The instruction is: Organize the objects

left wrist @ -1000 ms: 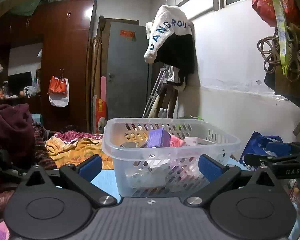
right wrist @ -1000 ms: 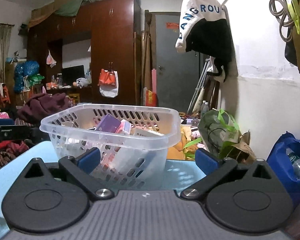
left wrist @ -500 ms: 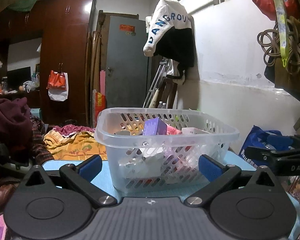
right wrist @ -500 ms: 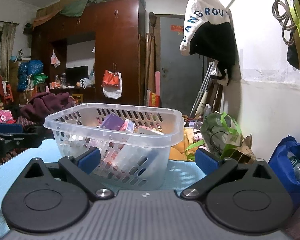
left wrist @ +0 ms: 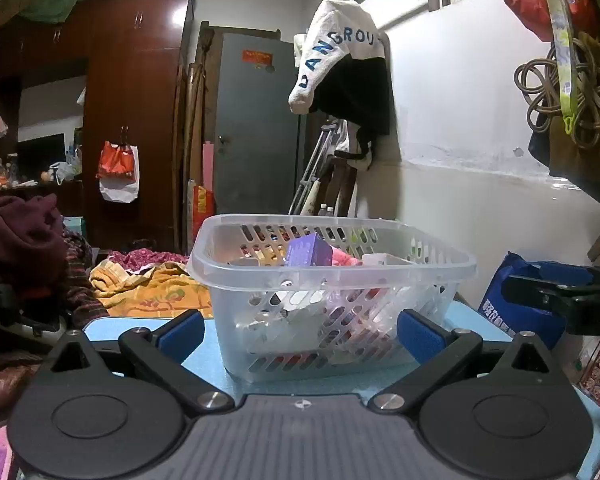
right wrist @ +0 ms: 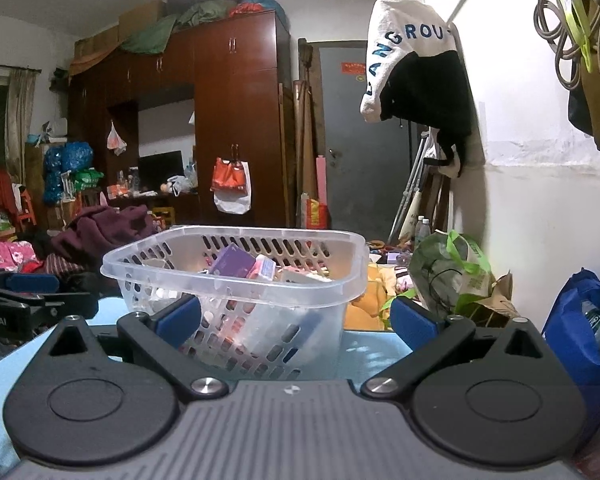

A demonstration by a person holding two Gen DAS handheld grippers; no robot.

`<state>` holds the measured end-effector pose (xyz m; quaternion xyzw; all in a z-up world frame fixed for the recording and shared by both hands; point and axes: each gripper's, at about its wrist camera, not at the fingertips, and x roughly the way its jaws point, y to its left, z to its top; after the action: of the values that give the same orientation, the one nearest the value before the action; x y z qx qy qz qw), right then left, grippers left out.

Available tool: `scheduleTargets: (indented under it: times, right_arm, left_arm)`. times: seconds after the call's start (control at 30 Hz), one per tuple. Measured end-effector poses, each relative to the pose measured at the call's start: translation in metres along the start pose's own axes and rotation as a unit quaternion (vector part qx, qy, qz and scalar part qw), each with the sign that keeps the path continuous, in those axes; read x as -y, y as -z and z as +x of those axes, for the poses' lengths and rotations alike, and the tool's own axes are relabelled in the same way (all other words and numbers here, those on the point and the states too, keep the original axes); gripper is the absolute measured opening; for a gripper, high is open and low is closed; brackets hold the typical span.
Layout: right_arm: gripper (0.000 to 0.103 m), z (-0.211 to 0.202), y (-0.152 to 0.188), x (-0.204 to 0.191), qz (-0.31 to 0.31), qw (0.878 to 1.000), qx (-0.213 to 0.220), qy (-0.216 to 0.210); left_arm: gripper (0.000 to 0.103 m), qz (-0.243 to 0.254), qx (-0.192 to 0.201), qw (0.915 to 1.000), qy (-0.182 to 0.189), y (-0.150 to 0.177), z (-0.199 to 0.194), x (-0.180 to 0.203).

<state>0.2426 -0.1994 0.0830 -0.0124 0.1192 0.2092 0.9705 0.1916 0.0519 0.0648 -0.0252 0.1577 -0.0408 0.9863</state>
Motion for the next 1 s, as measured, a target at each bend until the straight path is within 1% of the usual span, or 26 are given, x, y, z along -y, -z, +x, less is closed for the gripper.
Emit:
scheduleTargets:
  times: [0.27,0.43,1.0]
  right_arm:
    - [0.103,0.0021,0.0038,-0.0045,-0.015,1.000,-0.008,-0.001]
    - [0.103,0.0013,0.0043,-0.0079,-0.026,1.000,-0.005,0.012]
    - [0.103,0.0006,0.0039,-0.0057,-0.026,1.000,-0.007,0.008]
  left_arm:
    - [0.103,0.001,0.000,1.0000,-0.002,0.0012,-0.0006,0.0014]
    - [0.103,0.003,0.003,1.0000,-0.004,0.0014,-0.0019,0.0025]
    - [0.103,0.008,0.005,1.0000,-0.004,0.0017,-0.0015,0.0094]
